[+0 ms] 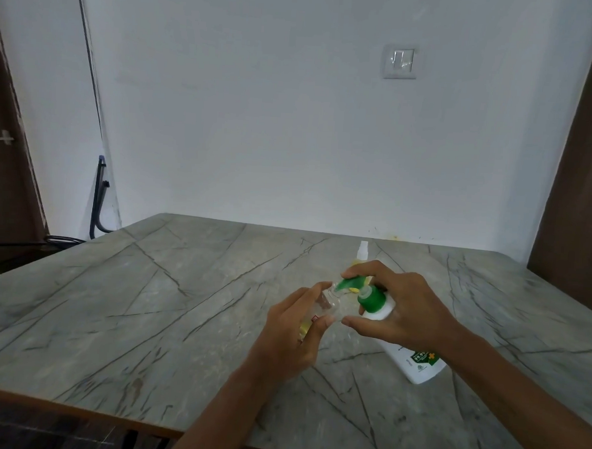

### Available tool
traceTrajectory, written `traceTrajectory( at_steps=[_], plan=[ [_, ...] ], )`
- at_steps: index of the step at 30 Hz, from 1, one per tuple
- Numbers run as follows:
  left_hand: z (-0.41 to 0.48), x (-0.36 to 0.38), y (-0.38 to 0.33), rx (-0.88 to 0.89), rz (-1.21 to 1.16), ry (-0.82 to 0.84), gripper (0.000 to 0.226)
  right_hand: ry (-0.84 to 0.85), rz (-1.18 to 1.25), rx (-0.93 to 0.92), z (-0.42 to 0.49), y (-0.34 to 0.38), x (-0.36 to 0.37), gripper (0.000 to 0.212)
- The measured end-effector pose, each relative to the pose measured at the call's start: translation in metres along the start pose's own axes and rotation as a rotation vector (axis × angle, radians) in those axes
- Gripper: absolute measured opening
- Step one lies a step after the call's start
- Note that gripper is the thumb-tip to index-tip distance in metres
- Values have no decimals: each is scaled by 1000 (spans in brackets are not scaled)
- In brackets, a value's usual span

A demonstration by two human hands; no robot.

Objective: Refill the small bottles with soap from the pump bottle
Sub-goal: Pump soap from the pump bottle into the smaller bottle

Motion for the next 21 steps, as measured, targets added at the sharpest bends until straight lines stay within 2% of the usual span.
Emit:
traceTrajectory(
  at_steps=[9,21],
  plan=[
    [-1,4,-2,11,-2,31,40,-34,90,11,-1,-1,-3,46],
    [0,-1,1,-23,15,-9,39,0,-138,-1,-3,6,-1,67]
  ],
)
Point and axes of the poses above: each hand's wrist, its own z-axis towards the middle knuckle, its own x-axis out of the palm, y = z × x, the point moved 6 cm from there along z, towards the middle knuckle, and after that the axes turned 8 degrees about x, right-handed, at the moved point
